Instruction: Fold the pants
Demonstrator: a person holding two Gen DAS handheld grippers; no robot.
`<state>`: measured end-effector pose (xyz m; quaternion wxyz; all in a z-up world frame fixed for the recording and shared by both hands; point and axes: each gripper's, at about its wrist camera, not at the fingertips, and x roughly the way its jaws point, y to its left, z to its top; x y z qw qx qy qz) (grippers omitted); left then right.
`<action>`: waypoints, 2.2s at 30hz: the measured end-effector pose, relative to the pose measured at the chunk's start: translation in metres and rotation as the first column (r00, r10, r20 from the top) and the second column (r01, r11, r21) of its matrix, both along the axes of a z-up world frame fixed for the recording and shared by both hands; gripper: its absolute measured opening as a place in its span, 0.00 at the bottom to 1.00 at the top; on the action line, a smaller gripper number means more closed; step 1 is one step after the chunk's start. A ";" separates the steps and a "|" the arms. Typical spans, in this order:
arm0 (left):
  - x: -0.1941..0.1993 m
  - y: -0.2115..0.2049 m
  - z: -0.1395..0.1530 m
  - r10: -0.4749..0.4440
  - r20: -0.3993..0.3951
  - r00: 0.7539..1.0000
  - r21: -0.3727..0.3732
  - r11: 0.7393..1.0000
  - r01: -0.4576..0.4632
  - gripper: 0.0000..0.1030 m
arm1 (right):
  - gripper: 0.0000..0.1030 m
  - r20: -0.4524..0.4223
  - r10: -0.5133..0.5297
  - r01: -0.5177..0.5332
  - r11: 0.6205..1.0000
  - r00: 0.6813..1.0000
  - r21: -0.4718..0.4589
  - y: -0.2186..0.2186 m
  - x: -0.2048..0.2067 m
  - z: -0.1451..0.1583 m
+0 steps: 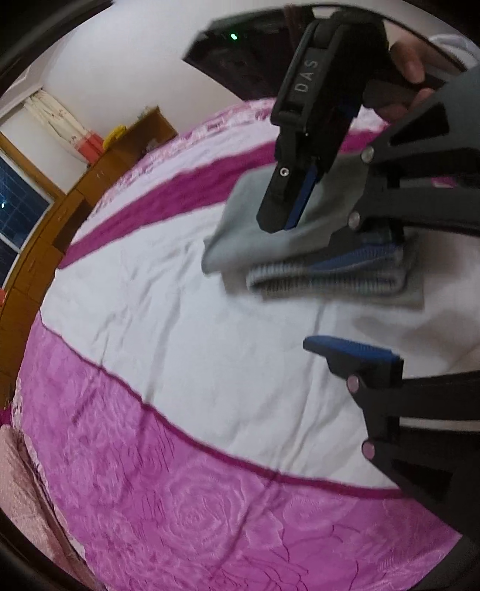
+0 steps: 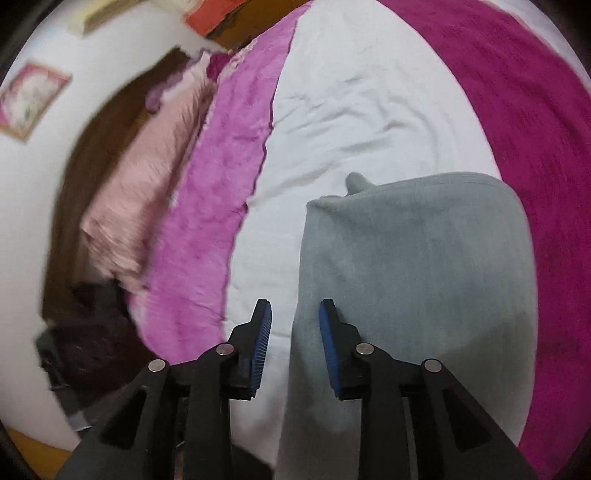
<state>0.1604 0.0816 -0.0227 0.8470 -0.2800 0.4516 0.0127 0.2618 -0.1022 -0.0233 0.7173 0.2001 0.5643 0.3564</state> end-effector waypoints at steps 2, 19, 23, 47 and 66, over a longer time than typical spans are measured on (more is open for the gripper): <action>0.004 -0.010 0.004 -0.031 0.010 0.999 -0.020 0.999 0.031 0.56 | 0.22 0.044 -0.017 0.018 1.000 0.999 -0.017 -0.010 -0.001 0.008; 0.005 -0.053 -0.004 -0.103 -0.092 0.990 -0.061 0.993 0.097 0.18 | 0.34 0.250 0.002 0.056 0.973 0.968 -0.225 -0.092 -0.061 0.017; 0.005 -0.057 -0.005 -0.113 -0.167 0.979 -0.065 0.992 0.104 0.43 | 0.41 0.324 0.028 0.062 0.963 0.946 -0.263 -0.099 -0.083 0.022; -0.027 -0.121 0.054 -0.201 -0.034 0.979 0.215 0.955 0.203 0.12 | 0.42 0.458 0.022 0.120 0.953 0.889 -0.279 -0.101 -0.108 0.040; -0.023 -0.149 0.069 -0.244 0.010 0.970 0.304 0.925 0.229 0.12 | 0.44 0.429 -0.035 0.158 0.954 0.903 -0.256 -0.124 -0.109 0.031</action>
